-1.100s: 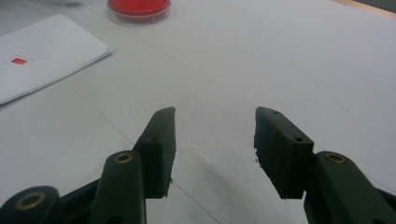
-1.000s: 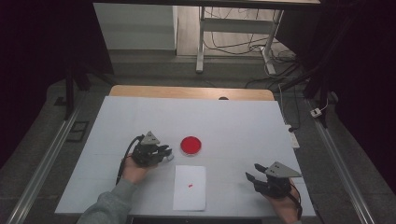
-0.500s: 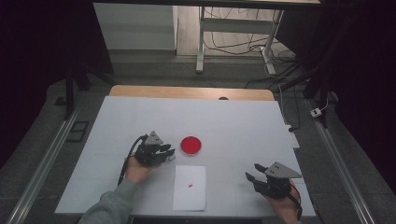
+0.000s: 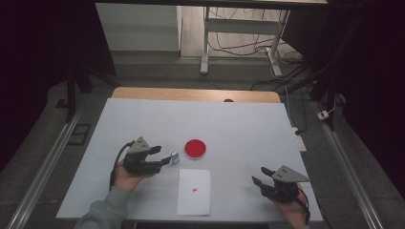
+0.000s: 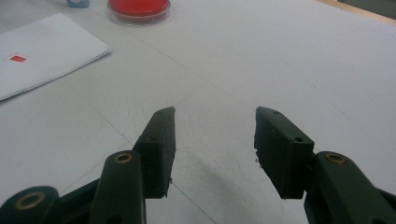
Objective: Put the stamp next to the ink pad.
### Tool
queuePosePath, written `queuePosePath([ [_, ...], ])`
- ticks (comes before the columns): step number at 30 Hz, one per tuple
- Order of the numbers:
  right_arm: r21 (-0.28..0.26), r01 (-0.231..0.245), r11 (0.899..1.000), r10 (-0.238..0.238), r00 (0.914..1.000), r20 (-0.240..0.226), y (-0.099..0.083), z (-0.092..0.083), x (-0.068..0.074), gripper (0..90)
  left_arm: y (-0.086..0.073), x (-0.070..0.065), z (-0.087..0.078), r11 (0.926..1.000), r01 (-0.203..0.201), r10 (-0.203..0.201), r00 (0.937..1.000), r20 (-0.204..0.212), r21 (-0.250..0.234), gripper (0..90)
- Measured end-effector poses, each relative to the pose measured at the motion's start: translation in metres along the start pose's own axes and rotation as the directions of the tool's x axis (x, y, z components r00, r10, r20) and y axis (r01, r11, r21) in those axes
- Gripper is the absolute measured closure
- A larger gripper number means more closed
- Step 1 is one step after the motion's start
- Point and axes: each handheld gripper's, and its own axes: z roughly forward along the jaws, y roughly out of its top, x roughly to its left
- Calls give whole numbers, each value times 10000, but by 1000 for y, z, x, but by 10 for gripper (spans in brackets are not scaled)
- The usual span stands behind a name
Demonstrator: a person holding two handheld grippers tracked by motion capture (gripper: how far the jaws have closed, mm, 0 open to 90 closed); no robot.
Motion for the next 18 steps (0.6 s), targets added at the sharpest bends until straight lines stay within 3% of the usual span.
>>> queuePosePath([
  [5,-76,60,10000,-60,10000,-38,-2,-1,-3,478,-14,-3,-16,9997,-156,154,9998,115,170,386],
  [10,-60,62,10000,-62,10000,-36,-3,0,-6,478,-29,-6,-31,9998,-55,52,9998,171,187,386],
  [18,-203,200,9996,-202,9997,-99,-2,0,-5,478,-35,-9,-38,9998,-43,38,9996,262,210,386],
])
